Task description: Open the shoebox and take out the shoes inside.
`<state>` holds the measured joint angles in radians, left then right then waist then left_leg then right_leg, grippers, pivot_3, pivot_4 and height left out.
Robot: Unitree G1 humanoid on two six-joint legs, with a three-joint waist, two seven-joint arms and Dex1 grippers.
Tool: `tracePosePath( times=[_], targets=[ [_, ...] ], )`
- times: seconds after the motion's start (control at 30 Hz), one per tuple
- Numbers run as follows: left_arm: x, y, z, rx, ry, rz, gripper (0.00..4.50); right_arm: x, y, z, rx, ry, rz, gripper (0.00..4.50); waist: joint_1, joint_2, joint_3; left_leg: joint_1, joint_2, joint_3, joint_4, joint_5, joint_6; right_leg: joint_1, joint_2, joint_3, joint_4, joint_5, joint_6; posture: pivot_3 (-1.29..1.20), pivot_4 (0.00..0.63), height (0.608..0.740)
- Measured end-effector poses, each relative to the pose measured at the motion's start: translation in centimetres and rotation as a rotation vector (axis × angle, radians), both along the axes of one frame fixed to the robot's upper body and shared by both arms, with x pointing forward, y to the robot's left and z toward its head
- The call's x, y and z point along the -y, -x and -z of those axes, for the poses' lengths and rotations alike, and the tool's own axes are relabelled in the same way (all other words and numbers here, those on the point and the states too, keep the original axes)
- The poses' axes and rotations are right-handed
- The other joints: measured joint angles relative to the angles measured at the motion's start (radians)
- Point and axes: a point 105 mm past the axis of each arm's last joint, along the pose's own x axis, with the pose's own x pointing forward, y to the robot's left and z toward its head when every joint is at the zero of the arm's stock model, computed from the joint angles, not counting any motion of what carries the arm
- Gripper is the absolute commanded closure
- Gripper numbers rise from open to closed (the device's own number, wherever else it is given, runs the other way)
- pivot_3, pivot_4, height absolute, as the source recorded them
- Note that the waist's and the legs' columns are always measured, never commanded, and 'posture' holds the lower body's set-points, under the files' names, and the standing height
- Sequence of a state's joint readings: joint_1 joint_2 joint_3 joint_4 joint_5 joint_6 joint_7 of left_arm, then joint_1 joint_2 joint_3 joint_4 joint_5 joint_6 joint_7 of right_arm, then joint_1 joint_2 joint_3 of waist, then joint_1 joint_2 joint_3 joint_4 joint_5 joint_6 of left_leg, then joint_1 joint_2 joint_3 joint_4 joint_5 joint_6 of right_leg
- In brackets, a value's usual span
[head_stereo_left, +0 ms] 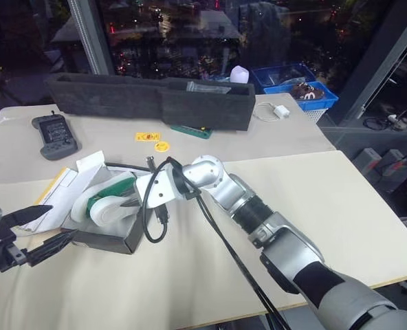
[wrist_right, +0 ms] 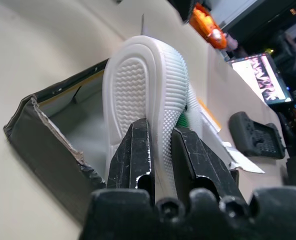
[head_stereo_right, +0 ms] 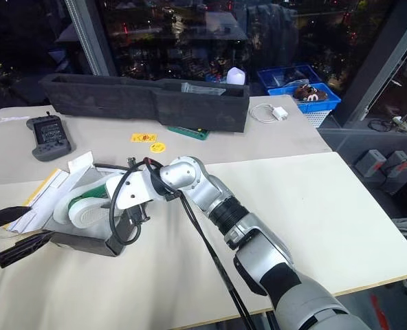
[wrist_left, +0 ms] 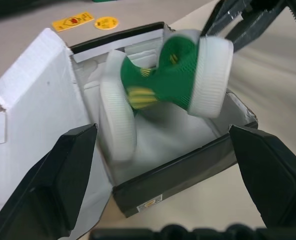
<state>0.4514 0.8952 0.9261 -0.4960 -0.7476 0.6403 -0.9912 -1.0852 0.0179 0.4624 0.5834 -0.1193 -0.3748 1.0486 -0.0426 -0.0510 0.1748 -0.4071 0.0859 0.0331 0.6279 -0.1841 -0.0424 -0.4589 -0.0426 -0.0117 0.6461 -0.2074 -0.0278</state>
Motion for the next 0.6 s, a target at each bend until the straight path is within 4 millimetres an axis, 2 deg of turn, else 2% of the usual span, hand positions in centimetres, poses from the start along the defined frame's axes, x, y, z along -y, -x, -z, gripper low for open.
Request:
tracePosePath(
  times=[0.13, 0.3, 0.4, 0.6],
  targets=[
    [0.1, -0.1, 0.1, -0.007, 0.006, -0.001, 0.00, 0.7, 0.7, -2.1, -0.066, -0.082, -0.050, 4.27, -0.001, 0.000, 0.000, 0.000, 0.000, 0.000, 0.000, 0.000, 0.000, 0.000, 0.000, 0.000, 0.000, 0.000, 0.000, 0.00, 0.150, 0.730],
    [0.1, -0.3, -0.1, 0.000, 0.007, -0.003, 0.00, 1.2, 1.3, -2.8, -0.119, -0.108, -0.090, 4.27, 0.000, 0.000, 0.000, 0.000, 0.000, 0.000, 0.000, 0.000, 0.000, 0.000, 0.000, 0.000, 0.000, 0.000, 0.000, 0.00, 0.150, 0.730],
    [0.1, -0.3, -0.1, 0.000, 0.006, -0.002, 0.00, 2.0, 0.6, -3.2, -0.175, -0.128, -0.052, 4.27, 0.000, 0.000, 0.000, 0.000, 0.000, 0.000, 0.000, 0.000, 0.000, 0.000, 0.000, 0.000, 0.000, 0.000, 0.000, 0.00, 0.150, 0.730],
    [0.1, -0.3, 0.2, -0.018, 0.010, -0.015, 0.00, 6.6, -2.8, -6.5, -0.248, -0.272, 0.138, 4.27, 0.010, 0.000, 0.000, 0.000, -0.001, 0.000, 0.000, 0.000, 0.000, 0.000, -0.001, 0.000, 0.000, 0.000, 0.000, 0.00, 0.150, 0.730]
  ],
)
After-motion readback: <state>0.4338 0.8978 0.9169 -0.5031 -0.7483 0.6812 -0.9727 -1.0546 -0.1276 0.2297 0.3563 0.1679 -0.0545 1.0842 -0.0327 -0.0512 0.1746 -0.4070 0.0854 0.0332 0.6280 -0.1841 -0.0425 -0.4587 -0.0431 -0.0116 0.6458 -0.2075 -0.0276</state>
